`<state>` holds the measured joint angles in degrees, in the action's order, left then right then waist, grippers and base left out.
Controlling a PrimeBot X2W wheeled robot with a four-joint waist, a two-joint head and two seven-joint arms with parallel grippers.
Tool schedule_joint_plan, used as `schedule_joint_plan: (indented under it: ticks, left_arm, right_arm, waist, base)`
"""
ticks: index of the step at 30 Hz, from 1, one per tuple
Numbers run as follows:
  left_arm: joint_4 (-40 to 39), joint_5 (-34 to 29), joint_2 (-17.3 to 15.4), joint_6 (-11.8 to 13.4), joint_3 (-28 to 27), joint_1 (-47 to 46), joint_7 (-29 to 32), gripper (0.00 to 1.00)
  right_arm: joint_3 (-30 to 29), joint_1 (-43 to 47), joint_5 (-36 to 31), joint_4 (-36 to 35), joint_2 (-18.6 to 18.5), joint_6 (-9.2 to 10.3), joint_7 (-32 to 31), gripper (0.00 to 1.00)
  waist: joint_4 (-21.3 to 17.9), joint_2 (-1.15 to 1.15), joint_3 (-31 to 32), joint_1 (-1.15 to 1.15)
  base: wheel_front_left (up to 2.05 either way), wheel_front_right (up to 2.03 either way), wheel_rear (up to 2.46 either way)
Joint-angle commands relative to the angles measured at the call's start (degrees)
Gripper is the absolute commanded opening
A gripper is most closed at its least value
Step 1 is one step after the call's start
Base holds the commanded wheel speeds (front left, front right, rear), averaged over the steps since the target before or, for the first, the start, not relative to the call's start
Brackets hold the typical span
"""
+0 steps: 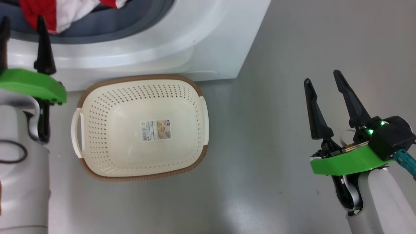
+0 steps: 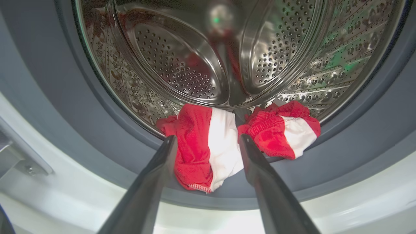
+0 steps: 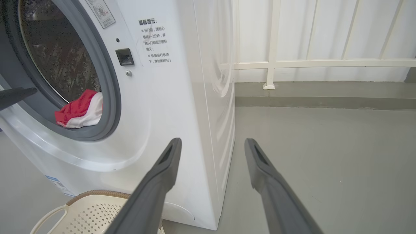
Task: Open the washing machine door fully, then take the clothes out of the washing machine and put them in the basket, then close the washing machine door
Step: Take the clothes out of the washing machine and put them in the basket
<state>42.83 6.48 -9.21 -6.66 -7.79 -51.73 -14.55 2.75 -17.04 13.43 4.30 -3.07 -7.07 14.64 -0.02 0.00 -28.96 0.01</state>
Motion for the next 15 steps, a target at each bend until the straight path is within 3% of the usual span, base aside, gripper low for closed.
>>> schedule_joint_plan:
  ticks: [1, 15]
  left_arm:
    - [-0.28, -1.04, -3.41, -0.3, -0.75, -1.45, -0.45, 1.0]
    - [18.06, -3.62, -7.71, -0.25, 3.43, -16.1, 1.39, 1.0]
  right_arm:
    - [1.17, -1.11, -0.88, -1.75, 0.19, -0.42, 0.36, 1.0]
    - [2.03, -2.81, -0.09, -2.44, 0.19, -0.42, 0.36, 1.0]
  waist:
    - [-0.86, 0.0, -2.0, -0.01]
    - [-3.35, 0.0, -5.57, -0.01]
  base:
    - [0.0, 0.0, 0.0]
    - [0.0, 0.0, 0.0]
